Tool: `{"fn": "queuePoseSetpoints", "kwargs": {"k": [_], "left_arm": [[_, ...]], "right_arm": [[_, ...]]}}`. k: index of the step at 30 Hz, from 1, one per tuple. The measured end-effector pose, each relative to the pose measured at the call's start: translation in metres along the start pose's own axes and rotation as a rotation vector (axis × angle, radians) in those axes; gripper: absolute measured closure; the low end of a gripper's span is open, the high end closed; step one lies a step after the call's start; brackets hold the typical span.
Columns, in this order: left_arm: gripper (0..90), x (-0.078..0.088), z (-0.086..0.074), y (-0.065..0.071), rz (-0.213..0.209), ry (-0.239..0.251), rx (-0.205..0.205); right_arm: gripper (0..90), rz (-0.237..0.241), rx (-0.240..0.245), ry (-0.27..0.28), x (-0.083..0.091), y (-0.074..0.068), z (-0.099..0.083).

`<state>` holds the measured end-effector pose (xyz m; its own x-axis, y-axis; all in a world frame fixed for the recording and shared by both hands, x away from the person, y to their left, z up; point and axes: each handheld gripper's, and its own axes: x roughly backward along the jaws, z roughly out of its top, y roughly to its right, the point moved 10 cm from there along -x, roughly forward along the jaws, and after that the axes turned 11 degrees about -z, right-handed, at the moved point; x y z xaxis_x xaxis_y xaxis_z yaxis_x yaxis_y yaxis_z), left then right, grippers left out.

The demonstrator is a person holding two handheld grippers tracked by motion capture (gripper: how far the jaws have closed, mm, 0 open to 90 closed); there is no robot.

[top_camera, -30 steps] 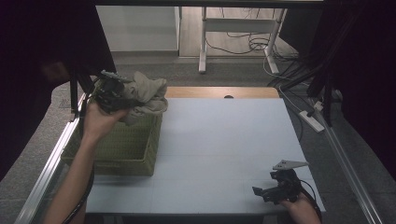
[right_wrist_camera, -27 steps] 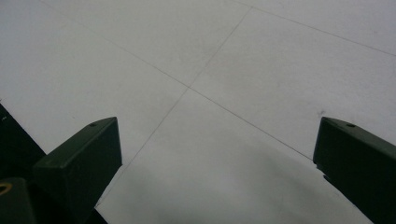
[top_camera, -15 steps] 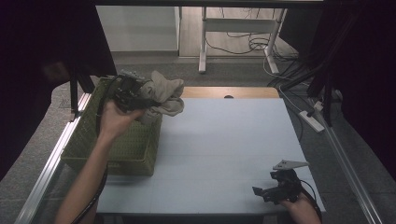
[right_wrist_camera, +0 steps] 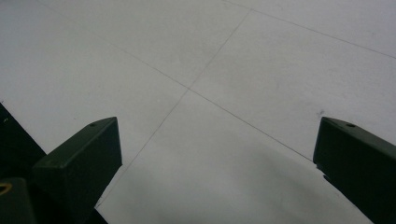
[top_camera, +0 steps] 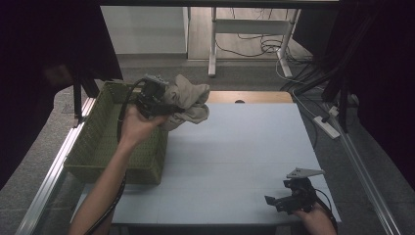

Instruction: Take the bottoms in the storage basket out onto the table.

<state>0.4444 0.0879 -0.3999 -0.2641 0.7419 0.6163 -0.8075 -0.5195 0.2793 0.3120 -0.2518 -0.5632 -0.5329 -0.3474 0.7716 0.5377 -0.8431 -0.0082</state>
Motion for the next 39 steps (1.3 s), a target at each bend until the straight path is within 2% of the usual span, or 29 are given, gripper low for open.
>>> {"fn": "queuePoseSetpoints", "kwargs": {"k": [7, 18, 27, 39], "left_arm": [[72.1, -0.017, 0.004, 0.008, -0.012, -0.019, -0.021], [72.0, -0.041, 0.007, 0.013, -0.032, -0.034, -0.027], [71.9, -0.067, 0.010, 0.023, -0.059, -0.050, -0.043], [71.9, -0.090, 0.008, 0.022, -0.057, -0.065, -0.038]], "right_arm": [[1.0, 0.002, -0.002, 0.002, 0.000, 0.000, 0.000], [1.0, 0.001, 0.001, 0.001, 0.000, 0.000, 0.000], [1.0, 0.004, 0.004, 0.002, 0.000, 0.000, 0.000], [1.0, 0.006, 0.006, 0.004, 0.000, 0.000, 0.000]]}}
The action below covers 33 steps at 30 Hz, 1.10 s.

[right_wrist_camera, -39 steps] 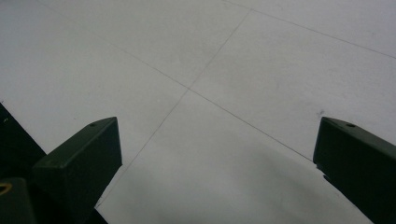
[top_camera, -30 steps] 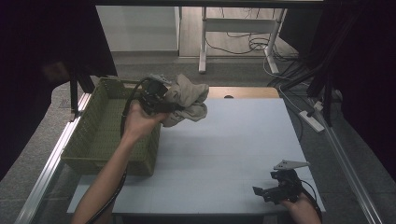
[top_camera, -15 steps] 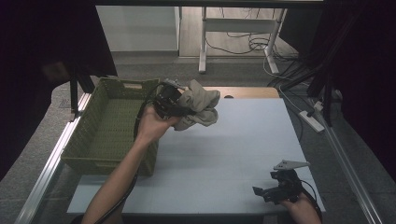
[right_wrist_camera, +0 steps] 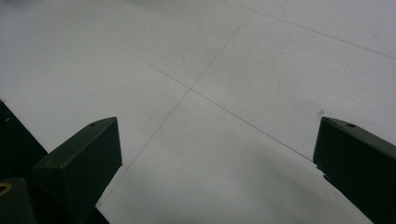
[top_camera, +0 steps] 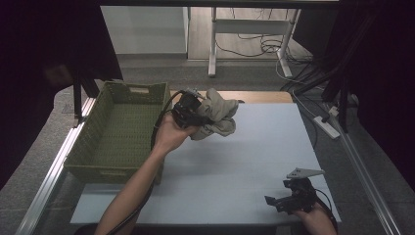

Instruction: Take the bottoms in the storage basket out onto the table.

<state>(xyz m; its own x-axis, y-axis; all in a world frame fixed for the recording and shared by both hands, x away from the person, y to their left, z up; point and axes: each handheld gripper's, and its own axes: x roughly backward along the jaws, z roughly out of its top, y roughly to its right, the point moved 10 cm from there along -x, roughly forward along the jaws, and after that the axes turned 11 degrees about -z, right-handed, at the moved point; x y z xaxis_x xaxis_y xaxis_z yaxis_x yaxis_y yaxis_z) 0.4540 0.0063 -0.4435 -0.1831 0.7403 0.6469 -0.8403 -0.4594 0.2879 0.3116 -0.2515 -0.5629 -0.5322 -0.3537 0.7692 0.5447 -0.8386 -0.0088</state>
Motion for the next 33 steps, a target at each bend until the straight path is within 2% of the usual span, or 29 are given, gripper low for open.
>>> {"fn": "queuePoseSetpoints", "kwargs": {"k": [14, 24, 33], "left_arm": [[71.7, -0.025, -0.019, -0.018, 0.022, -0.035, 0.049], [71.5, -0.051, -0.032, -0.021, 0.013, -0.061, 0.074], [71.3, -0.067, -0.043, -0.025, 0.010, -0.082, 0.090]], "right_arm": [[1.0, 0.001, 0.001, -0.006, 0.000, 0.000, 0.000], [1.0, 0.002, -0.003, -0.003, 0.000, 0.000, 0.000], [1.0, 0.002, -0.002, -0.004, 0.000, 0.000, 0.000]]}}
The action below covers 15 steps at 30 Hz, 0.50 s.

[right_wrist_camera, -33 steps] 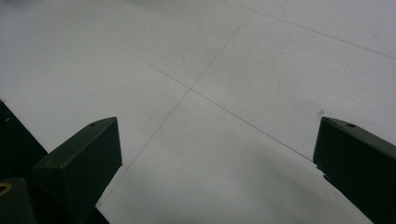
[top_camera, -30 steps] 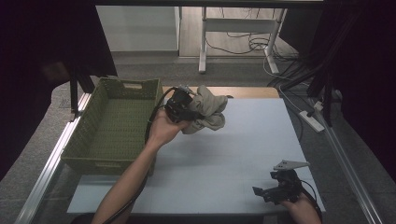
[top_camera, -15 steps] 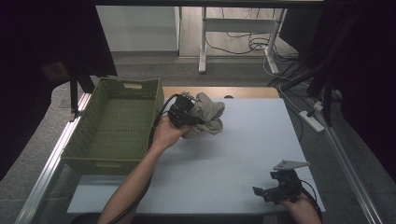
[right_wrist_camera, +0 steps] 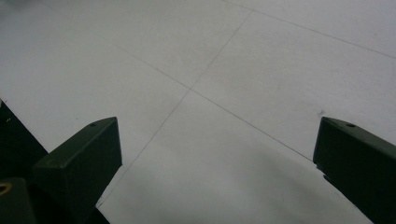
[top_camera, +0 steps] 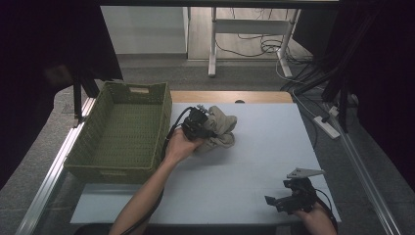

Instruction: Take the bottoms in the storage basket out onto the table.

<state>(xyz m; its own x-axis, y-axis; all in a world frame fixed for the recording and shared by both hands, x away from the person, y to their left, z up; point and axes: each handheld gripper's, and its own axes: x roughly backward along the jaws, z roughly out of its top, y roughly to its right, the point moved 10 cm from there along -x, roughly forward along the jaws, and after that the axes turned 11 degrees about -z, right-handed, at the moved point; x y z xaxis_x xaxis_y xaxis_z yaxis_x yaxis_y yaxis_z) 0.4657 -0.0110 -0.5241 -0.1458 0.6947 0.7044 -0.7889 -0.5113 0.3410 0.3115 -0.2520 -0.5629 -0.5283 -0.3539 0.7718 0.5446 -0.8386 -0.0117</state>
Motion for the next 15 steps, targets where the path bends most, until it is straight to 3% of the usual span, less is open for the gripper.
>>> {"fn": "queuePoseSetpoints", "kwargs": {"k": [15], "left_arm": [[70.1, -0.022, -0.020, -0.010, 0.007, -0.044, 0.031]], "right_arm": [[1.0, -0.001, 0.002, 0.002, 0.000, 0.000, 0.000]]}}
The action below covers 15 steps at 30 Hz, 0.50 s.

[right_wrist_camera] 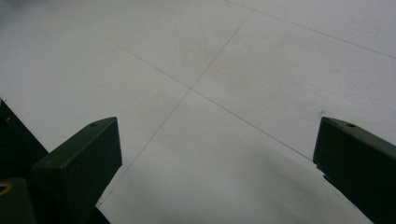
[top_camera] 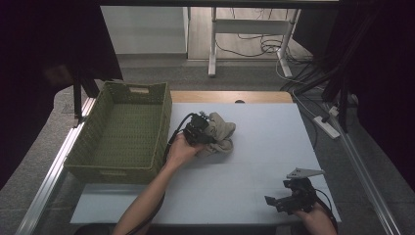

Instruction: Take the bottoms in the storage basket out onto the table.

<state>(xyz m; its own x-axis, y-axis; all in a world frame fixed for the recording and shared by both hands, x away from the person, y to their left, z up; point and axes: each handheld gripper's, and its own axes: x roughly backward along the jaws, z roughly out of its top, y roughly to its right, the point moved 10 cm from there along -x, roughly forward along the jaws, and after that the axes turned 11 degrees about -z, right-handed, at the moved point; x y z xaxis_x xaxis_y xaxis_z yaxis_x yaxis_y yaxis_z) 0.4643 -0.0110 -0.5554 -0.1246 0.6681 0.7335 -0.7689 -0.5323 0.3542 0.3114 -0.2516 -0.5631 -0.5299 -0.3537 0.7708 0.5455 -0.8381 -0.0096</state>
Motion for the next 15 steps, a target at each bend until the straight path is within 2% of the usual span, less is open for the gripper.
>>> {"fn": "queuePoseSetpoints", "kwargs": {"k": [9, 15], "left_arm": [[67.8, -0.010, -0.011, -0.005, -0.017, -0.019, 0.024], [64.7, -0.018, -0.016, -0.008, -0.027, -0.025, 0.023]], "right_arm": [[1.0, -0.004, 0.004, -0.007, -0.001, 0.000, 0.000], [1.0, -0.003, 0.004, -0.007, -0.001, 0.000, 0.000]]}}
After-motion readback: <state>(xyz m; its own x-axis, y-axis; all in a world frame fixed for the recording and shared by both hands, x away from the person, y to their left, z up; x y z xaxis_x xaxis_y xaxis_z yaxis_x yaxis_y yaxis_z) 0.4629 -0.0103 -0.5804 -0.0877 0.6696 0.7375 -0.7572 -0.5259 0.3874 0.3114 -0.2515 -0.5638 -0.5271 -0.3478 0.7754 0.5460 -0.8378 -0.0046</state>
